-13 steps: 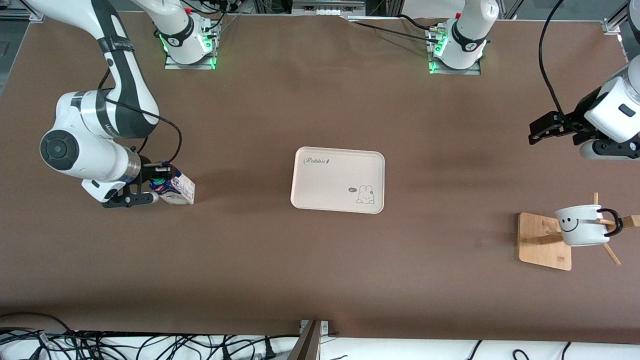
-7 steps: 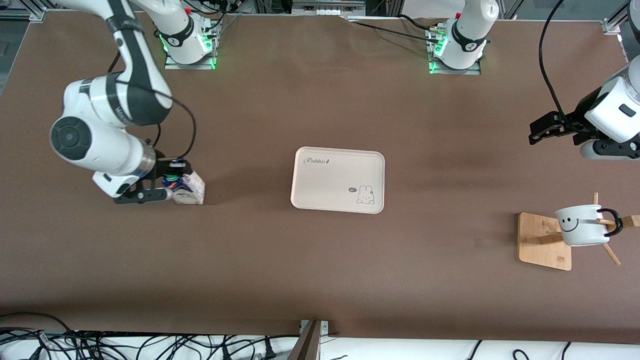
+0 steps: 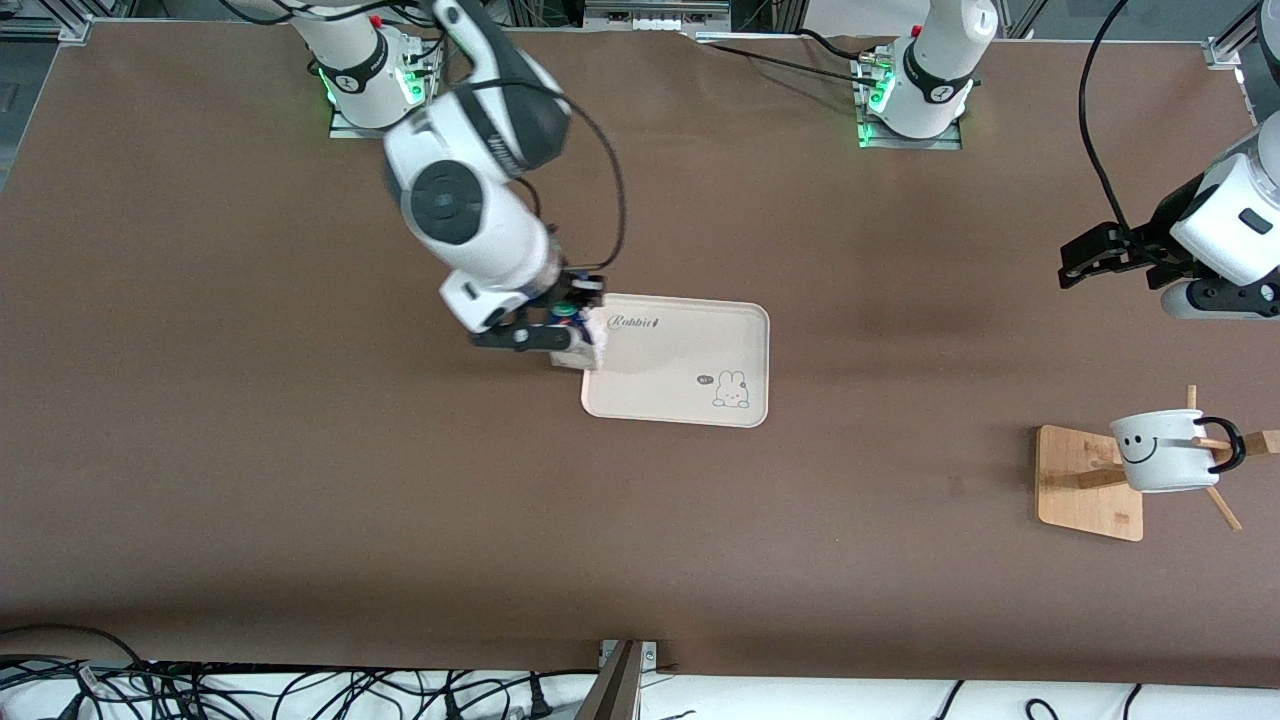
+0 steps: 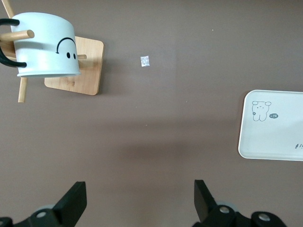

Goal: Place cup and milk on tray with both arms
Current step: 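Carry the milk carton onto the white tray with the right gripper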

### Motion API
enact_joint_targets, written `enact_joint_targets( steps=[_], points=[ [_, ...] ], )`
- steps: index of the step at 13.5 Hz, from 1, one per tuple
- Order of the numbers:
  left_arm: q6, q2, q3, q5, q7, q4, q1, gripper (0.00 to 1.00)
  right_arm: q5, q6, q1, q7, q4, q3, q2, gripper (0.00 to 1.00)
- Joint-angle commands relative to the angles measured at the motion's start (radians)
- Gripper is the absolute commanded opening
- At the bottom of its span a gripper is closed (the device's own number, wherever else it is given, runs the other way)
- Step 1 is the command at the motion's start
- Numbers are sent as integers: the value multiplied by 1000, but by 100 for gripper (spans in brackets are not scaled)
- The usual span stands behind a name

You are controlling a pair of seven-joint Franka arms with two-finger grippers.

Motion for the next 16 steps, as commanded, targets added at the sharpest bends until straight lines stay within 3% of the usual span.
enact_joint_targets(
  steps=[1, 7, 10, 11, 13, 14, 15, 16],
  points=[
    [-24, 15, -3, 24, -6, 34, 1, 100, 21, 45, 47, 61, 60, -11, 60, 34],
    [-22, 21, -3, 21, -9, 44, 1, 100, 3, 91, 80, 67, 48, -12, 114, 37],
    [-21, 62, 3, 0, -23, 84, 12, 100, -2, 100, 83, 69, 48, -12, 126, 47],
    [-22, 68, 7, -56, -53, 89, 15, 100, -2, 100, 85, 69, 48, -12, 129, 50],
    [-22, 91, 8, -121, -96, 89, 19, 100, -5, 103, 85, 67, 46, -12, 129, 66],
    [-21, 114, 9, -118, -96, 90, 18, 100, -5, 103, 85, 69, 48, -14, 129, 90],
    [-21, 140, 8, -115, -95, 90, 16, 100, -5, 103, 86, 67, 48, -15, 126, 100],
    [-22, 142, 7, -97, -81, 99, 19, 100, -4, 102, 85, 69, 52, -17, 119, 100]
  ],
)
